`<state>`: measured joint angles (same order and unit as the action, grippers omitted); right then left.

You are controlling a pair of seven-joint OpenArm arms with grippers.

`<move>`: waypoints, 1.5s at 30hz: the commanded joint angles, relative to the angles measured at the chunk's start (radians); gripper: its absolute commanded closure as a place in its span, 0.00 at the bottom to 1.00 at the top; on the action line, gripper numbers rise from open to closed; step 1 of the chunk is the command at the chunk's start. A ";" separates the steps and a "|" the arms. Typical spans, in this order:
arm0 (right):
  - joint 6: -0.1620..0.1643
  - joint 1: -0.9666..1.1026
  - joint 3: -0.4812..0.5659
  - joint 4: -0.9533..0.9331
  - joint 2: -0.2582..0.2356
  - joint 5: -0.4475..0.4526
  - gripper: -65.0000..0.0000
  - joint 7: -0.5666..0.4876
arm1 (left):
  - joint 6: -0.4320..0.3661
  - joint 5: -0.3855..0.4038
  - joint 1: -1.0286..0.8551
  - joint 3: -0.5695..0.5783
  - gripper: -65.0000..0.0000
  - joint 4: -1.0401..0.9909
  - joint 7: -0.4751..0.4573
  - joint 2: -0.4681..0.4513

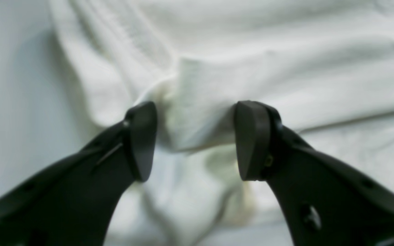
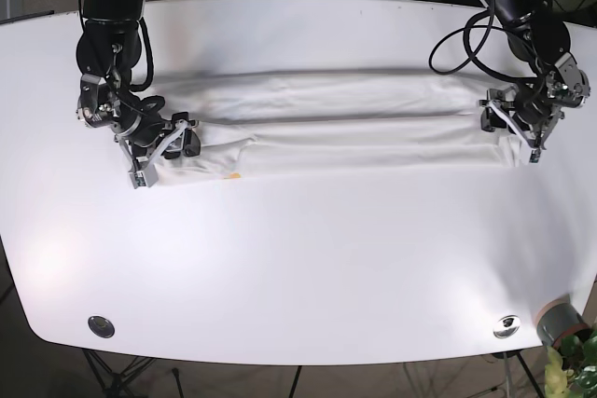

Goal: Fold the T-shirt properly

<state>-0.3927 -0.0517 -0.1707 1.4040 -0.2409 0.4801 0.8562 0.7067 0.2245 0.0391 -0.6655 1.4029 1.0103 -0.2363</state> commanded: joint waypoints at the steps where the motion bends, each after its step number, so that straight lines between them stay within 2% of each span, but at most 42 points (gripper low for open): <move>1: 0.005 -0.004 -0.007 0.082 -0.011 -0.013 0.59 0.011 | -0.009 -0.007 0.011 -0.052 0.48 0.091 0.025 -0.010; 3: 0.005 0.011 -0.007 0.117 -0.007 -0.013 0.60 0.028 | -0.009 -0.004 0.009 -0.076 0.45 0.143 0.040 -0.007; 5: 0.005 0.022 -0.005 0.151 -0.004 -0.013 0.60 0.031 | -0.009 0.028 0.005 -0.084 0.35 0.168 0.045 -0.007; 8: 0.005 0.031 -0.003 0.168 0.018 -0.013 0.60 0.033 | -0.009 0.083 -0.018 -0.119 0.25 0.160 0.045 -0.019; 13: 0.005 0.037 -0.007 0.171 0.030 -0.013 0.60 0.033 | -0.009 0.174 -0.026 -0.135 0.24 0.109 0.045 -0.050; 18: 0.005 0.039 -0.003 0.169 0.036 -0.013 0.60 0.033 | -0.009 0.303 -0.020 -0.139 0.24 -0.055 0.040 -0.081; 23: 0.005 0.037 -0.003 0.173 0.038 -0.013 0.60 0.033 | -0.009 0.387 -0.017 -0.129 0.24 -0.162 0.005 -0.107; 30: 0.005 0.037 -0.003 0.173 0.038 -0.013 0.60 0.033 | -0.009 0.382 -0.002 -0.083 0.24 -0.248 -0.075 -0.113; 40: 0.005 0.037 -0.005 0.169 0.038 -0.013 0.60 0.033 | -0.009 0.385 0.025 0.013 0.25 -0.320 -0.078 -0.125; 43: 0.005 0.037 -0.003 0.171 0.039 -0.013 0.60 0.033 | -0.009 0.387 0.028 0.034 0.32 -0.319 -0.078 -0.128; 45: 0.005 0.037 -0.005 0.168 0.047 -0.013 0.60 0.033 | -0.009 0.384 0.028 0.025 0.46 -0.319 -0.080 -0.128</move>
<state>-0.3843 0.0021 -0.1707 1.5555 -0.1925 0.4515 0.9096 0.7044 0.6331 0.0696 -0.6319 1.0809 0.8951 -0.3538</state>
